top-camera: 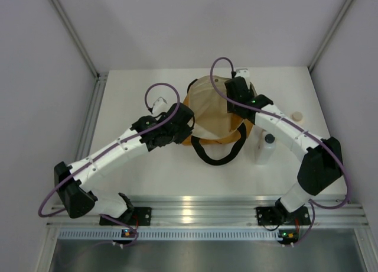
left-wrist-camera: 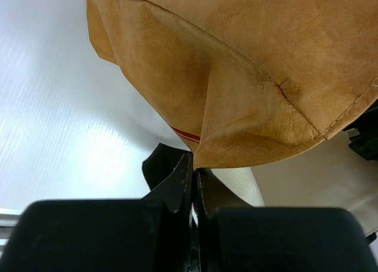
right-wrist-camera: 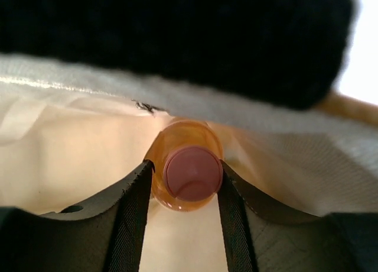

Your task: Take the personal care products out of the canvas bag

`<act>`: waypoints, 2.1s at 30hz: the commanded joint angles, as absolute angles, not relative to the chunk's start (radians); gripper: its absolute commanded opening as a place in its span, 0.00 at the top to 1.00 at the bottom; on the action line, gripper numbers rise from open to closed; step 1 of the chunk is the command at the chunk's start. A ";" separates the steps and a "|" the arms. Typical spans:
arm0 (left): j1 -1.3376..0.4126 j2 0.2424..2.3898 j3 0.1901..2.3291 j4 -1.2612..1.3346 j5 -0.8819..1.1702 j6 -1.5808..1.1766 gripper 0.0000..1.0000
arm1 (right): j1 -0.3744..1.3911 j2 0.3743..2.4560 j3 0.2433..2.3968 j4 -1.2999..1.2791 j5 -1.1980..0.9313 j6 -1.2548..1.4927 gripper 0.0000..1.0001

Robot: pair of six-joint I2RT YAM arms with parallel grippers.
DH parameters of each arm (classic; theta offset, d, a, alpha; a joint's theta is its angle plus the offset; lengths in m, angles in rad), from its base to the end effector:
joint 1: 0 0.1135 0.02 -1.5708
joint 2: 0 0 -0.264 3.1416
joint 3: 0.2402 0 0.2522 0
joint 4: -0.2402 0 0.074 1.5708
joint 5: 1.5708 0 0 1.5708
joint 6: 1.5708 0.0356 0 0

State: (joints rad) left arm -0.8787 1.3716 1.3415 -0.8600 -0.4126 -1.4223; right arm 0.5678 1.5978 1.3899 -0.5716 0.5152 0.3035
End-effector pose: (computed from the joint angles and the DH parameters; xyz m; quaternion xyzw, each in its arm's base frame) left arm 0.1906 -0.2076 0.3420 -0.3136 0.8704 -0.2195 0.3096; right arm 0.3078 0.1755 0.3118 -0.0202 0.8975 -0.0559 0.4371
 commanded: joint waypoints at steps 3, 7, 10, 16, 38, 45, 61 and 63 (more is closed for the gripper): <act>-0.876 1.355 1.356 -0.853 -0.417 -1.404 1.00 | 0.535 1.588 1.342 -0.515 0.485 0.318 0.60; -0.876 1.358 1.358 -0.853 -0.414 -1.399 1.00 | 0.535 1.583 1.338 -0.495 0.485 0.313 0.71; -0.874 1.362 1.361 -0.851 -0.413 -1.396 1.00 | 0.535 1.577 1.333 -0.483 0.479 0.310 0.85; -0.873 1.368 1.368 -0.853 -0.411 -1.391 1.00 | 0.535 1.525 1.313 -0.437 0.465 0.293 1.00; -0.871 1.417 1.416 -0.853 -0.410 -1.385 1.00 | 0.571 1.404 1.328 -0.327 0.164 0.126 1.00; -0.871 1.427 1.424 -0.854 -0.413 -1.390 1.00 | 0.586 1.382 1.364 -0.328 0.086 0.092 1.00; -0.871 1.417 1.459 -0.854 -0.459 -1.384 0.35 | 0.611 1.264 1.512 -0.409 0.015 0.054 1.00; -0.871 1.405 1.466 -0.854 -0.479 -1.379 0.28 | 0.614 1.259 1.549 -0.425 0.012 0.046 1.00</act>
